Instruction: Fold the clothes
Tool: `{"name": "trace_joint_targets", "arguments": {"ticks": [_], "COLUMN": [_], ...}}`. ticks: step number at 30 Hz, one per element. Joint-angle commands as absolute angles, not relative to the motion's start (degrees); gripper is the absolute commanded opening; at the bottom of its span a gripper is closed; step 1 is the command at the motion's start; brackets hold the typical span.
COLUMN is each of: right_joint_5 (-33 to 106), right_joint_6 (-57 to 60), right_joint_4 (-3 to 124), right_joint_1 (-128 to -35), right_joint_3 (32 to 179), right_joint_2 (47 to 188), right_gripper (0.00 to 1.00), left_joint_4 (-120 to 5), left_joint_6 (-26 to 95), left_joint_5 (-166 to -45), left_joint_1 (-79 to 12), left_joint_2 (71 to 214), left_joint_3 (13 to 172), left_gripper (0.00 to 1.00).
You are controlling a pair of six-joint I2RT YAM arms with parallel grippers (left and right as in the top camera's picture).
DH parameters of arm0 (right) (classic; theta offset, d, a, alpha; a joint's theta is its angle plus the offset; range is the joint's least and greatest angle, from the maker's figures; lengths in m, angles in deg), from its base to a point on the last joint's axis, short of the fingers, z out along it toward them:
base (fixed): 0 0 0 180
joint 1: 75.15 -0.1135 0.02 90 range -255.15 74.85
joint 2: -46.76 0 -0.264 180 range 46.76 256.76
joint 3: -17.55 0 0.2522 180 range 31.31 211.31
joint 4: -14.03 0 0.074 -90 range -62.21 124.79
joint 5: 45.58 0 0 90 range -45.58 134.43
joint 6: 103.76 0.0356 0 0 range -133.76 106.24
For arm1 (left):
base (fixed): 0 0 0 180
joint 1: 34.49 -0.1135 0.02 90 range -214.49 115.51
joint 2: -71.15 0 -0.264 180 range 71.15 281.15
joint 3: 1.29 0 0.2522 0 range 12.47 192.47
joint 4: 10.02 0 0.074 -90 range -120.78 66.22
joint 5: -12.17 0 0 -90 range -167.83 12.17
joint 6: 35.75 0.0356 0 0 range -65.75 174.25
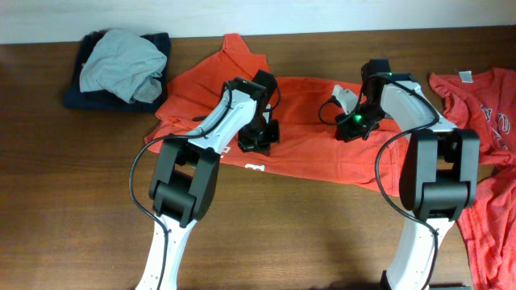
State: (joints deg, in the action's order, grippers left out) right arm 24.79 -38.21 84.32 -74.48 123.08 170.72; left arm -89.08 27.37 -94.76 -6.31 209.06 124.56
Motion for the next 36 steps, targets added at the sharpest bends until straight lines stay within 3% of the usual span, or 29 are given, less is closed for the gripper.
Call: {"name": "trace_joint_targets", "arguments": {"ticks": [1,10,36], "right_joint_5": [23.82,24.15,29.62], "right_joint_6": [-38.80,-38.80,-29.60], "right_joint_4": [85.13,77.83,68.43], "right_joint_1": [-74.88,-74.85,-73.13], "right_joint_3": [122.58,117.46,123.10], "right_joint_2": [170.98,170.98,170.96], "right_gripper": [0.04,0.04,0.04], "left_joint_4": [-90.26,-90.26,-90.43], "left_joint_6": [26.87,26.87,26.89], "left_joint_5": [-88.69,-88.71,-88.66], "left_joint_1": [-6.15,-6.15,-6.15], "left_joint_2": [214.19,214.19,214.19], "left_joint_3": [121.96,121.96,121.96], "left_gripper": [0.01,0.01,0.01]}}
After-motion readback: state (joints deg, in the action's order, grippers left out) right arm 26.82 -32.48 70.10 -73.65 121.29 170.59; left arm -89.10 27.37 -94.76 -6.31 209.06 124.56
